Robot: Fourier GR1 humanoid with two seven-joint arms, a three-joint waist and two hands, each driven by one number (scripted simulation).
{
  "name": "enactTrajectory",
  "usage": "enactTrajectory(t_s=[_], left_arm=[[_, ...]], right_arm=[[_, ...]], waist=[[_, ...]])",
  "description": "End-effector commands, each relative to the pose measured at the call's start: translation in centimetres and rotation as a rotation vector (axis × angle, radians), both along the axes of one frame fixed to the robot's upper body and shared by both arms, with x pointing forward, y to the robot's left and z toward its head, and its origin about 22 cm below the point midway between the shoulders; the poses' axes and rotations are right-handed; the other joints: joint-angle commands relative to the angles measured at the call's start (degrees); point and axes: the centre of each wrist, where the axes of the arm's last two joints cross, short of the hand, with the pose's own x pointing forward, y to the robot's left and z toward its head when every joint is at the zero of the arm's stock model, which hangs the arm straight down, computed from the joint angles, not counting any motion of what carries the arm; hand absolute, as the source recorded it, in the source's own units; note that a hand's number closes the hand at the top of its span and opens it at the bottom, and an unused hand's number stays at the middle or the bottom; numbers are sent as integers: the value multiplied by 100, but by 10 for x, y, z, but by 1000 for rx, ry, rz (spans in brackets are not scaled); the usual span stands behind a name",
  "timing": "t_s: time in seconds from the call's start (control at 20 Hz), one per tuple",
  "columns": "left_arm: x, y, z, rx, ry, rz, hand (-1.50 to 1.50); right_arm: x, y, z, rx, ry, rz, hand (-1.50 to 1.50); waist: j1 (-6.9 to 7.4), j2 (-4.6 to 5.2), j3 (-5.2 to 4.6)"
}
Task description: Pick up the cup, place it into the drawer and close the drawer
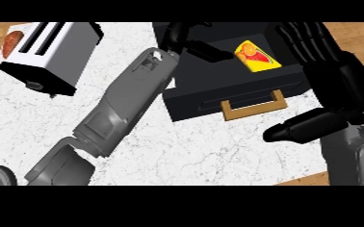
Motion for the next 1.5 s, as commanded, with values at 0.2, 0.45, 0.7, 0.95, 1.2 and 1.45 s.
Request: enactTrajectory(t_s=[0.2, 0.45, 0.7, 0.95, 1.2, 1.45], left_arm=[[-1, -3, 13, -269, -77, -43, -150], [2, -7, 28, -337, -129, 21, -150], [2, -7, 22, -333, -130, 89, -150], [2, 9, -2, -393, -117, 73, -150], [-1, 18, -15, -447, -119, 52, -150], [-8, 23, -26, -477, -101, 57, -150]], right_arm=[[-2, 27, -4, -49, 29, 379, 150], [0, 15, -8, -415, 151, 430, 150], [-14, 10, -17, -622, 206, 349, -150], [-23, 28, -45, -770, 151, 178, -150], [1, 39, -101, -892, 228, 129, -150], [19, 33, -156, -998, 299, 183, -150]], waist=[[-13, 5, -6], [308, -65, -9], [492, -172, -2], [906, -187, -2], [1248, -211, -2], [1456, -260, 2]])
